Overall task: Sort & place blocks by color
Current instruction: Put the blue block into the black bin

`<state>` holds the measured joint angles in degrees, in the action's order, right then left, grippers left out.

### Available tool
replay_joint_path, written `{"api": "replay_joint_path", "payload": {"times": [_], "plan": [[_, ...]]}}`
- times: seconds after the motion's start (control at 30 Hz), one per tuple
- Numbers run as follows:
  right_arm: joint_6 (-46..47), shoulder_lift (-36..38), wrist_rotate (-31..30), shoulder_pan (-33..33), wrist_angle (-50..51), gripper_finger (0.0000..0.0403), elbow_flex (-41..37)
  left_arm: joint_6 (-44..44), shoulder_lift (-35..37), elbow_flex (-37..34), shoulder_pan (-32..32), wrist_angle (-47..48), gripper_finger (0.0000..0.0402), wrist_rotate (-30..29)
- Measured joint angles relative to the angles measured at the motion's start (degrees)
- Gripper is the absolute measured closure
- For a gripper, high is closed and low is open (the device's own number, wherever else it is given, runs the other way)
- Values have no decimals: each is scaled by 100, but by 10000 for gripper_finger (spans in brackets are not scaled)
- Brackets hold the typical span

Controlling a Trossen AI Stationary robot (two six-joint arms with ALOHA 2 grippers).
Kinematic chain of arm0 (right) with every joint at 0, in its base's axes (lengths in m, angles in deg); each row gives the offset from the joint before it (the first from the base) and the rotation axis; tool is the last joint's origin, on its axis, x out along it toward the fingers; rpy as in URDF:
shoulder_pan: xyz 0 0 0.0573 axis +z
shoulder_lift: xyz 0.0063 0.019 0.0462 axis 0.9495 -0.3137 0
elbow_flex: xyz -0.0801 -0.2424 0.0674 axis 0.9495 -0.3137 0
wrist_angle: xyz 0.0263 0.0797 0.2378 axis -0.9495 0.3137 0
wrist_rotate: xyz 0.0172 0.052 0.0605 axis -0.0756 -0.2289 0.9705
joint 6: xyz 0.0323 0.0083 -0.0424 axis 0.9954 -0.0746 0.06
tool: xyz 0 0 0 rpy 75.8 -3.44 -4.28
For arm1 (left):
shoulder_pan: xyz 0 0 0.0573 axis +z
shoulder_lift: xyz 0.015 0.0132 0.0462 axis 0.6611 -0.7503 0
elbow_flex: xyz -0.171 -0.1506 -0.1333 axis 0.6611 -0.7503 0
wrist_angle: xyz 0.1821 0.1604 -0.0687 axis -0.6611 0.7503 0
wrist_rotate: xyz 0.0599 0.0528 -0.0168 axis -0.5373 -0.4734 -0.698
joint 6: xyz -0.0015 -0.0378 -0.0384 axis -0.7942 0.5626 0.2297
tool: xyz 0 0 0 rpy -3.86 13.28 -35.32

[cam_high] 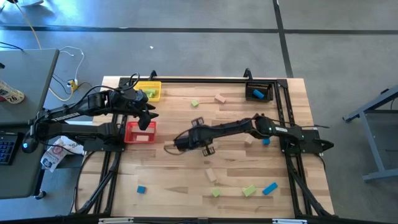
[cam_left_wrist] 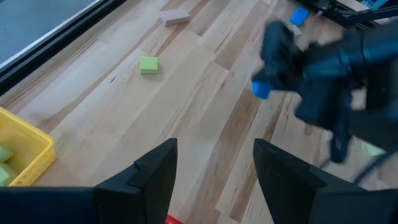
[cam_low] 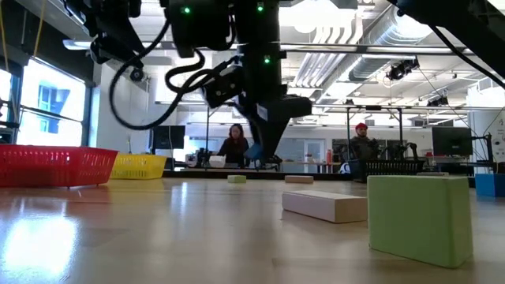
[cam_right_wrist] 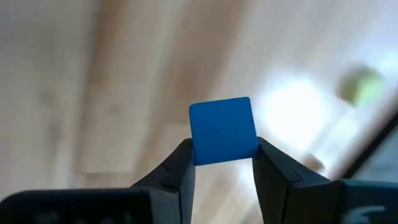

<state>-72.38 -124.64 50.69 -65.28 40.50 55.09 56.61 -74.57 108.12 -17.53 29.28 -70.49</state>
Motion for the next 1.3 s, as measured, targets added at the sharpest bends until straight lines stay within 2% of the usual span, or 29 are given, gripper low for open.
{"api": "replay_joint_path", "payload": {"times": [0.3, 0.5, 0.6, 0.87, 1.07, 1.3], "plan": [[1152, 320, -420, -412, 672, 302, -4, -103, 0, 0, 0, 1, 204, 0], [1484, 507, -514, -561, 659, 302, -35, -101, 0, 0, 0, 3, 204, 1], [1551, 687, -614, -627, 664, 302, -300, -104, 0, 0, 0, 22, 204, 2], [2216, 1660, -910, -926, 473, 302, -2174, -149, -2, 0, 0, 23, 204, 0], [2566, 2739, -920, -1256, -415, 302, -3636, -149, 0, 0, -2, 23, 204, 0], [3002, 3970, -1300, -1959, -1553, 302, -5030, -149, 0, 0, 0, 18, 204, 0]]}}
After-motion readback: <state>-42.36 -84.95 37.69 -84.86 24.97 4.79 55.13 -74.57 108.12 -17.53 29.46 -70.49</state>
